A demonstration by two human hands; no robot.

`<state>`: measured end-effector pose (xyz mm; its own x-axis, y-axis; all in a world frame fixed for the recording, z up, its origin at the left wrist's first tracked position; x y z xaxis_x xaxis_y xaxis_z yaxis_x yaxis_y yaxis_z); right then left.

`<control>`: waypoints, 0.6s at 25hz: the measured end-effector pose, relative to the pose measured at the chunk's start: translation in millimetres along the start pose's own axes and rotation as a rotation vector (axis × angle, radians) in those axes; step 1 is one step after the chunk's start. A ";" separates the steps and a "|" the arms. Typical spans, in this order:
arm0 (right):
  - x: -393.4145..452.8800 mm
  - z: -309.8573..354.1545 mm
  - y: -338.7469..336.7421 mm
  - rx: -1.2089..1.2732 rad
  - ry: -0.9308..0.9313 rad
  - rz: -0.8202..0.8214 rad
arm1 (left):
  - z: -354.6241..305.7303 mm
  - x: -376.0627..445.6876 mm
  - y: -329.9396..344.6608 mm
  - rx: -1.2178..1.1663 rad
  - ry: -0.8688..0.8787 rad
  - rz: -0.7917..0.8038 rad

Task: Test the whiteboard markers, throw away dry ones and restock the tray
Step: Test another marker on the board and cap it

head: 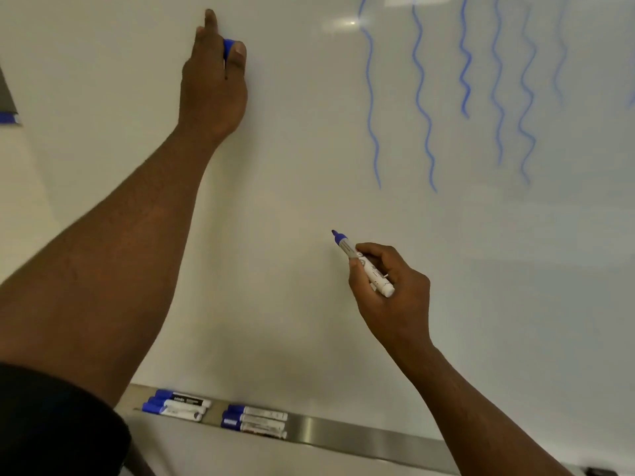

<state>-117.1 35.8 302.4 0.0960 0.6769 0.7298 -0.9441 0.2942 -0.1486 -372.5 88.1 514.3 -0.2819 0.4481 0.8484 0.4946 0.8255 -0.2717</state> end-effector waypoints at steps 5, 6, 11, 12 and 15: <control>-37.9 -13.9 -16.0 0.125 0.087 0.036 | 12.4 -121.8 37.6 -0.309 -0.203 0.018; -47.8 -17.6 -19.9 0.124 0.097 0.047 | 14.8 -153.8 47.2 -0.387 -0.278 0.038; -102.8 -40.7 -39.8 0.082 0.169 0.125 | 22.6 -294.6 80.3 -0.833 -0.829 0.227; -113.3 -45.8 -43.3 0.070 0.180 0.140 | 21.9 -314.7 83.4 -0.877 -0.933 0.283; -145.8 -57.9 -51.8 0.037 0.230 0.206 | 14.7 -364.1 86.3 -1.009 -1.149 0.413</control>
<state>-63.9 -39.1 165.1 -0.0342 0.8557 0.5163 -0.9615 0.1127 -0.2505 -239.3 1.2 175.3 -0.2100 0.9711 -0.1138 0.8798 0.2384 0.4112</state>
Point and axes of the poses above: each hand's wrist, its own x-axis towards the middle knuckle, its own y-axis out of the palm, z = x × y, the point moved 3 cm from there along x, towards the middle knuckle, and after that the axes turned 1 degree about x, right-handed, at the moved point
